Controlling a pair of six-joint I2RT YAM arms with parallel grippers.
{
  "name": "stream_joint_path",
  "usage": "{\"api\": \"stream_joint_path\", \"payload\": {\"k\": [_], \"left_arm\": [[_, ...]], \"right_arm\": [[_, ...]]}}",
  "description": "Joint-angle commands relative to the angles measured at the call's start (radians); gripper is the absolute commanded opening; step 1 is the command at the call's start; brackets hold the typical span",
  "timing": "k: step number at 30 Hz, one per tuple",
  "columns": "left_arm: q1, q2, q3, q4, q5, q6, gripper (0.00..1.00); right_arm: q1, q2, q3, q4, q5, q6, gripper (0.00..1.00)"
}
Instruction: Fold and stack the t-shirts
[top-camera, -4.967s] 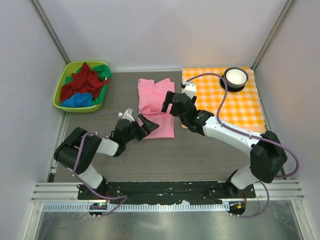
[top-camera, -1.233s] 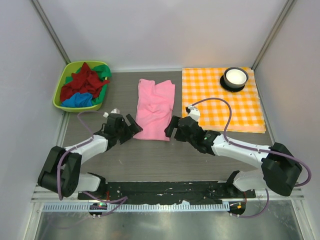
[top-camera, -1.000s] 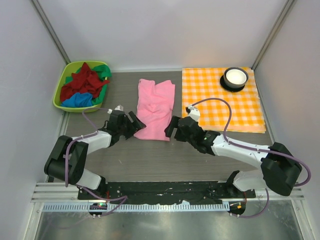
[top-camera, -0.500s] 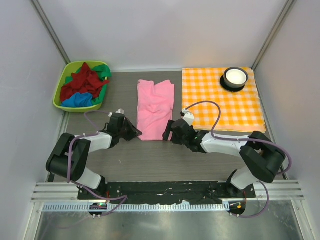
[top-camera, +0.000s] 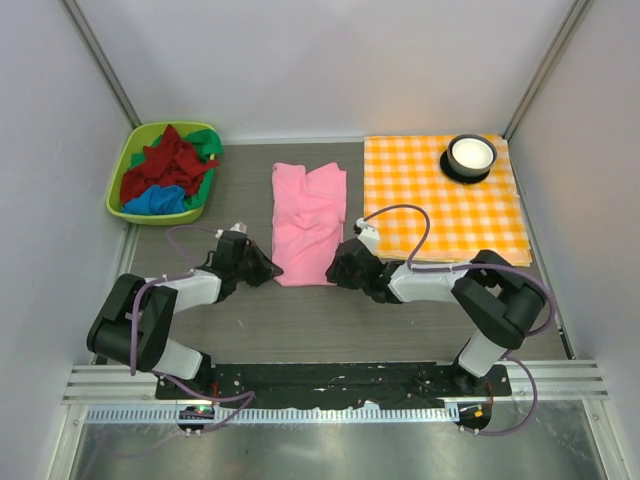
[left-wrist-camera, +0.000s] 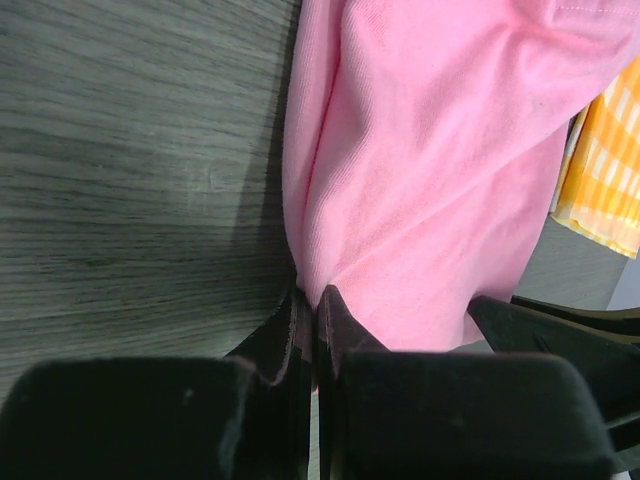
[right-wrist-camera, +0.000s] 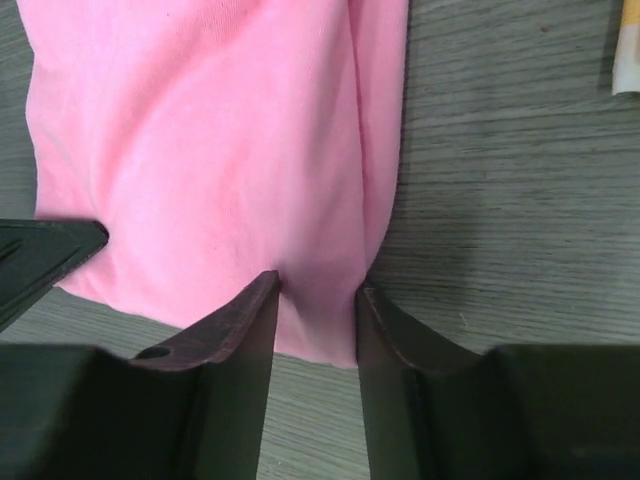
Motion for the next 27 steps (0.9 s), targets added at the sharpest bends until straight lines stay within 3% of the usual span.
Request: {"api": "stream_joint_path", "payload": {"k": [1,2,6,13,19,27], "left_arm": [[-0.004,-0.005,-0.052,-0.128,-0.012,0.015,0.0],[-0.005,-0.006,-0.052,-0.125,-0.011,0.014,0.0],[-0.005,-0.026,-0.076,-0.105,0.009,0.008,0.0],[-0.013,-0.124,-0.15,-0.104,0.023,0.003,0.0],[-0.079,-0.252,-0.236,-0.147,-0.007,-0.045,0.0],[-0.183,-0.644,-0.293,-0.462,-0.092,-0.132,0.0]], "right_arm": [[0.003,0.026,0.006,0.022,-0.021,0.022,0.36],[0.003,0.028,0.003,0.022,-0.021,0.023,0.32],[0.005,0.026,-0.008,-0.005,-0.005,0.027,0.01],[0.071,-0.05,-0.057,-0.074,0.103,0.031,0.01],[0.201,-0.173,-0.142,-0.186,0.215,0.126,0.01],[0.454,-0.31,-0.174,-0.43,0.394,0.304,0.01]]}}
